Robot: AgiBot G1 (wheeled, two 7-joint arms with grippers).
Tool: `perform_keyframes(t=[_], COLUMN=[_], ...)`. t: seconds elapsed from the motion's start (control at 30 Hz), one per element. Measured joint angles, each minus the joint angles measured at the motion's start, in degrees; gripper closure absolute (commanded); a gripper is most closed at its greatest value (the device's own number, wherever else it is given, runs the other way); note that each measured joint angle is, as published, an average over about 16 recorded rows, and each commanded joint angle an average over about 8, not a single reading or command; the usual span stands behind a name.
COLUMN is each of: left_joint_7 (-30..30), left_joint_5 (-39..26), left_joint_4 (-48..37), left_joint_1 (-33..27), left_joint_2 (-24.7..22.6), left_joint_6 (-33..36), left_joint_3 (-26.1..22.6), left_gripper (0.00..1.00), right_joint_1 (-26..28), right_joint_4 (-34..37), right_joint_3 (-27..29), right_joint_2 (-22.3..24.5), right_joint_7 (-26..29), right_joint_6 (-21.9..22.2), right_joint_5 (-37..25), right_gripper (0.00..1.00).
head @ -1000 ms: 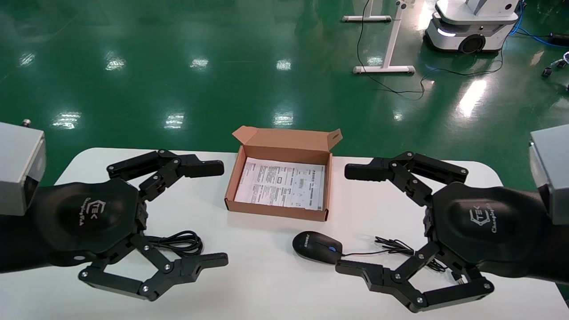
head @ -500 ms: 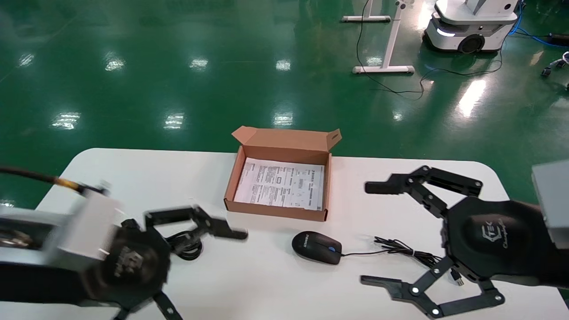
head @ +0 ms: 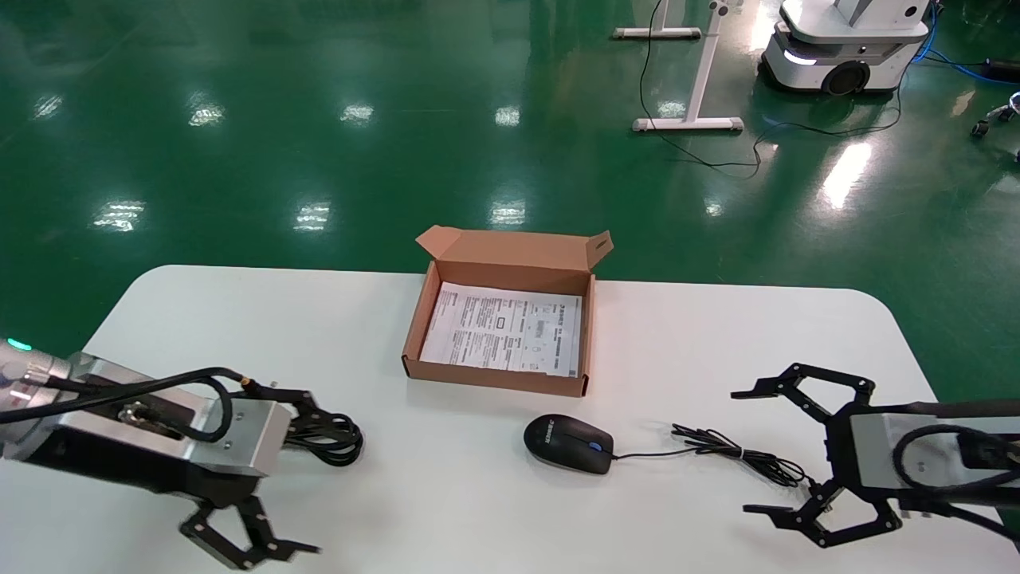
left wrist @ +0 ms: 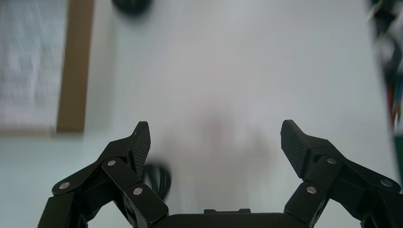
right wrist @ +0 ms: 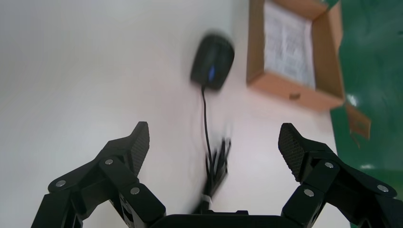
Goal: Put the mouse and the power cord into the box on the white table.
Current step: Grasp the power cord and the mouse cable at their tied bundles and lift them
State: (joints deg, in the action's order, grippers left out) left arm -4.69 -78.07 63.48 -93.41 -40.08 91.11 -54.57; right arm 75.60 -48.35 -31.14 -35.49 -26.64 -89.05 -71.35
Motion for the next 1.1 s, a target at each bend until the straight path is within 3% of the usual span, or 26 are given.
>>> perform_keyframes(t=[0.37,0.8,0.87,0.93,1.03,1.07,1.1], left_joint_7=[10.8,23.5,25.0,26.2,27.4,27.7,28.0], left_joint_5=[-8.7,-11.9,-12.1,-12.2,-12.2,-12.2,-12.2], left_joint_4=[-19.5,-41.5,-44.0,-46.1,-48.4,-48.9,-49.4], left_joint_1=[-7.7,-10.6,-10.7,-10.8,-10.9,-10.9,-10.9], left_joint_2=[-7.4,-16.4,-17.4,-18.2,-19.0,-19.2,-19.4], left_joint_6=[-1.0,-4.2,-4.7,-5.1,-5.6,-5.7,-5.8], left_joint_3=[-11.4,-14.9,-15.0,-15.0,-15.0,-15.0,-15.0], left_gripper=[0.00,0.00,0.05,0.21,0.57,0.70,0.82], right_joint_1=[8.0,13.2,13.7,14.1,14.4,14.5,14.6], right_joint_4=[18.0,33.8,35.6,37.2,39.1,39.5,39.9], right_joint_3=[-5.0,-7.3,-7.5,-7.6,-7.8,-7.8,-7.8], right_joint_2=[-7.7,-14.5,-15.2,-15.7,-16.3,-16.5,-16.6], right_joint_7=[-13.8,-21.1,-21.4,-21.5,-21.4,-21.4,-21.3], right_joint_6=[2.6,4.9,5.1,5.3,5.5,5.6,5.6], right_joint_5=[-11.2,-15.6,-15.9,-16.1,-16.3,-16.4,-16.4], right_gripper=[0.00,0.02,0.24,0.49,0.86,0.96,1.00])
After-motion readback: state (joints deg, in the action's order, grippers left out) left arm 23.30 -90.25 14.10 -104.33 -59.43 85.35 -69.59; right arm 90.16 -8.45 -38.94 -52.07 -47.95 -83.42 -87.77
